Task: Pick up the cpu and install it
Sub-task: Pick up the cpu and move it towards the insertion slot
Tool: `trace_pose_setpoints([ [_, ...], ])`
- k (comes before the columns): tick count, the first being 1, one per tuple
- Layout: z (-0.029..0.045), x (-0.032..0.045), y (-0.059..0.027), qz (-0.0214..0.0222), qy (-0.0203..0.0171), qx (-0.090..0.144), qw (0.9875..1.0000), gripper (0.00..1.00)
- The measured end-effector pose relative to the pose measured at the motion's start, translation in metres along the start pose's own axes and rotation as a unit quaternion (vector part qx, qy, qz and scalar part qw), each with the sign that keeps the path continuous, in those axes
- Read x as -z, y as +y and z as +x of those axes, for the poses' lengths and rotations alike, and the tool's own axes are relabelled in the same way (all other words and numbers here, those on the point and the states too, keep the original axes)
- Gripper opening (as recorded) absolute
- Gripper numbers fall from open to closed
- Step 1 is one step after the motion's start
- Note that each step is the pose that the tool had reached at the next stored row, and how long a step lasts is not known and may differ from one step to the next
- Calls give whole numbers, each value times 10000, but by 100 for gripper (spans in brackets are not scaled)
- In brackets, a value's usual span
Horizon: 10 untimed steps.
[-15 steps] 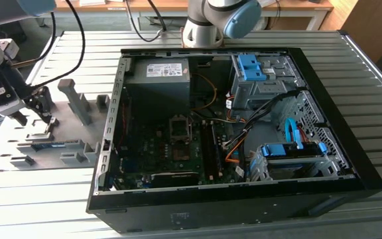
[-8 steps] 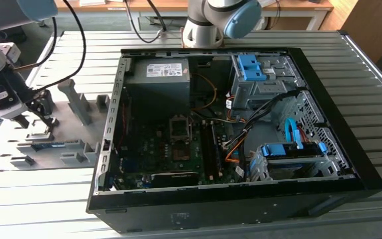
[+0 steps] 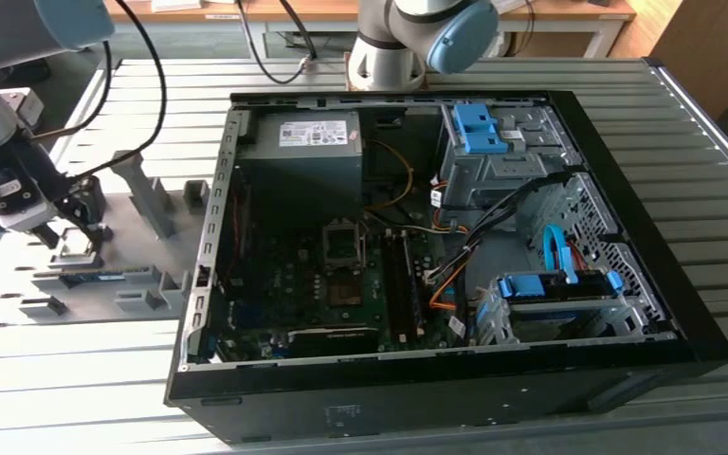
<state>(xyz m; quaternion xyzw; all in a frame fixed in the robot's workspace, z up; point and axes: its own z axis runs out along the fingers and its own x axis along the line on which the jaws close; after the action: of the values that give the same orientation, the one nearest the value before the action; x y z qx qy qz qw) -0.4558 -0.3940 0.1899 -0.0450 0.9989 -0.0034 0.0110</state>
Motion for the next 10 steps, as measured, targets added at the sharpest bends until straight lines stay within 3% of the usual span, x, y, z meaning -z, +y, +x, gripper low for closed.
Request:
trace_pose_setpoints([
  [10, 1, -42, 0, 0, 0, 1, 10000, 59],
])
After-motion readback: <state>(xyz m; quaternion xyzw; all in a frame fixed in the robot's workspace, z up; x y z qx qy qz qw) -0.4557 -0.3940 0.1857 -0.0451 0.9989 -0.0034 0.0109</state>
